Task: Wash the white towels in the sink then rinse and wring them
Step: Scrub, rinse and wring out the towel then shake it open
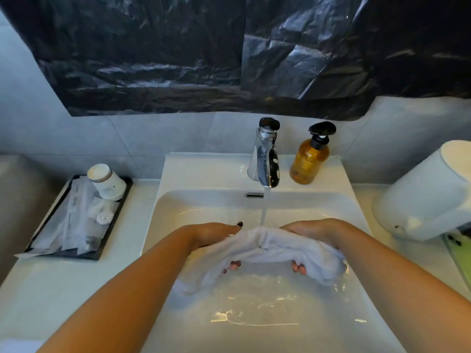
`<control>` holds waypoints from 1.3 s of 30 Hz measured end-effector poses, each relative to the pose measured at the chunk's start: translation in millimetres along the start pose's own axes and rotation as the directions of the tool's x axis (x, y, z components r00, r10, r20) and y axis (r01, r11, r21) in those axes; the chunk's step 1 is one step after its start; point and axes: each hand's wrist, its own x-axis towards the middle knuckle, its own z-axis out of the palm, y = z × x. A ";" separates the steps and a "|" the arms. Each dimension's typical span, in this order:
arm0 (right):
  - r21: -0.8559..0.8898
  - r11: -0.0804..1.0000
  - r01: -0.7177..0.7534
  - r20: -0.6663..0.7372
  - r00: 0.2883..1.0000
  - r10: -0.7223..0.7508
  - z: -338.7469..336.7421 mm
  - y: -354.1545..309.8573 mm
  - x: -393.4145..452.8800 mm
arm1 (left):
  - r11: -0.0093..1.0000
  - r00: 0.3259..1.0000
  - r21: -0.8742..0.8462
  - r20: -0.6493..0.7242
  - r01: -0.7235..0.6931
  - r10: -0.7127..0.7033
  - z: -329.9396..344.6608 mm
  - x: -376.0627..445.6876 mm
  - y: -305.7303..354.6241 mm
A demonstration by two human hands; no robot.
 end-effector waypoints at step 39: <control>0.375 0.919 0.118 -0.751 0.620 0.227 38.8 33.2 -8.2 | 0.219 0.770 0.973 -0.082 -0.076 0.632 76.7 52.2 -33.3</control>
